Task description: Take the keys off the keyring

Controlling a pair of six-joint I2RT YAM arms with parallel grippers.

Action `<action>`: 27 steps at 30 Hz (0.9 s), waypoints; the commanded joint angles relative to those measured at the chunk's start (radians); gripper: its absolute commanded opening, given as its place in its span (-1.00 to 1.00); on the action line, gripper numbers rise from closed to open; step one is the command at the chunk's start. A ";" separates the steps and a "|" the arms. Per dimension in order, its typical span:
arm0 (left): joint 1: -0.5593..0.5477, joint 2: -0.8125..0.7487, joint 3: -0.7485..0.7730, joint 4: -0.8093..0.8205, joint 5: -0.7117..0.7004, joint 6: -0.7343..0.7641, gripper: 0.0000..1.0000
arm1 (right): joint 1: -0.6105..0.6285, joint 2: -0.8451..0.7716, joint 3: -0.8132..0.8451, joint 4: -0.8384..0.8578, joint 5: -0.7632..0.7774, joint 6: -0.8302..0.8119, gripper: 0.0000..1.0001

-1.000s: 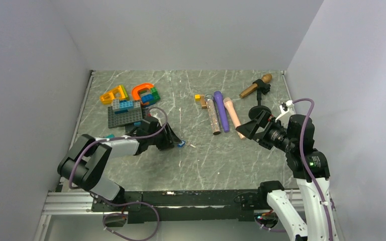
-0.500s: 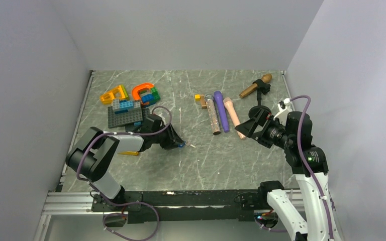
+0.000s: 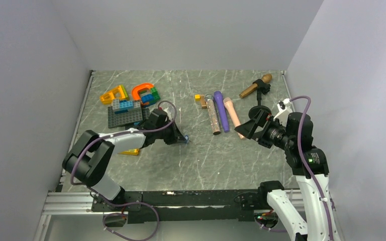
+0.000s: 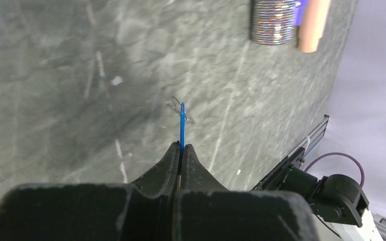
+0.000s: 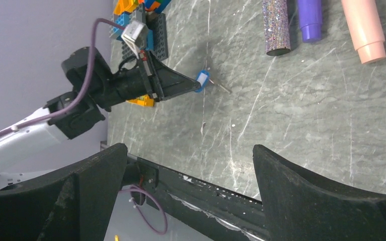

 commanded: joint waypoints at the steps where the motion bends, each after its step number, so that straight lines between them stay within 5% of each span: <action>1: -0.021 -0.114 0.115 -0.140 -0.045 0.094 -1.00 | -0.001 -0.016 0.041 0.038 -0.013 0.005 1.00; 10: -0.039 -0.290 0.304 -0.431 -0.096 0.205 -1.00 | 0.000 0.084 0.066 0.240 -0.214 0.047 1.00; 21: -0.040 -0.381 0.635 -0.780 -0.198 0.089 -1.00 | 0.003 0.181 -0.033 0.874 -0.419 0.232 1.00; 27: -0.039 -0.380 0.773 -0.897 -0.189 -0.009 -1.00 | 0.085 0.228 -0.065 1.095 -0.312 0.189 0.95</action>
